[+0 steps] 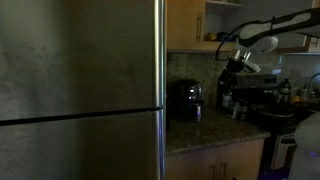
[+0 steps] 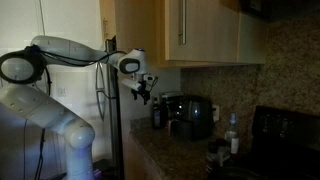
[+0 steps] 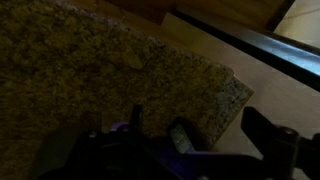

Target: Put the glass bottle on the left beside the glass bottle on the right

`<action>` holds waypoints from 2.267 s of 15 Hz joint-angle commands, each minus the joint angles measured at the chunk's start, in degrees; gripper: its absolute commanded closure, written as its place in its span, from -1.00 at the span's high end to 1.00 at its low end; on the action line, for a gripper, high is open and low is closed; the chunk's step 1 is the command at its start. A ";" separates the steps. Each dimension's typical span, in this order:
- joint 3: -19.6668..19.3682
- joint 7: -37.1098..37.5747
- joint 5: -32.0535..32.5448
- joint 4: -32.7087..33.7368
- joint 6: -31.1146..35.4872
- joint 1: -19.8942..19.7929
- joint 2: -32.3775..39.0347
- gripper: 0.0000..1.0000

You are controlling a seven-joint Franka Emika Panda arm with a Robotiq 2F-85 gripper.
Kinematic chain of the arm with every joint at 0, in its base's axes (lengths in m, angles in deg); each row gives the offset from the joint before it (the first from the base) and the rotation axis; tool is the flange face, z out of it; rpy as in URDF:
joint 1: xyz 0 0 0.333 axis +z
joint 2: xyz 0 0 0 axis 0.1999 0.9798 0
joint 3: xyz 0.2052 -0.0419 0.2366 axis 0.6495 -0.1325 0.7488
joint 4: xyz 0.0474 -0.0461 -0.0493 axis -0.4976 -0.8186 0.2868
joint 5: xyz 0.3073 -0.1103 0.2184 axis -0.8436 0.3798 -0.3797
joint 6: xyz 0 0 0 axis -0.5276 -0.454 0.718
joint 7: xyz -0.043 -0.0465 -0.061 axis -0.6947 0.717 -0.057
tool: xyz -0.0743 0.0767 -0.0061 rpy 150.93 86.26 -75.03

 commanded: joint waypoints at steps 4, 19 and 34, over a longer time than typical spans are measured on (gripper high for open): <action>0.92 -0.61 -0.70 0.13 -0.23 -1.22 0.17 1.00; 0.97 -3.23 -1.27 16.14 3.50 -0.41 4.75 1.00; 12.70 -1.21 3.47 17.09 2.91 4.04 16.40 1.00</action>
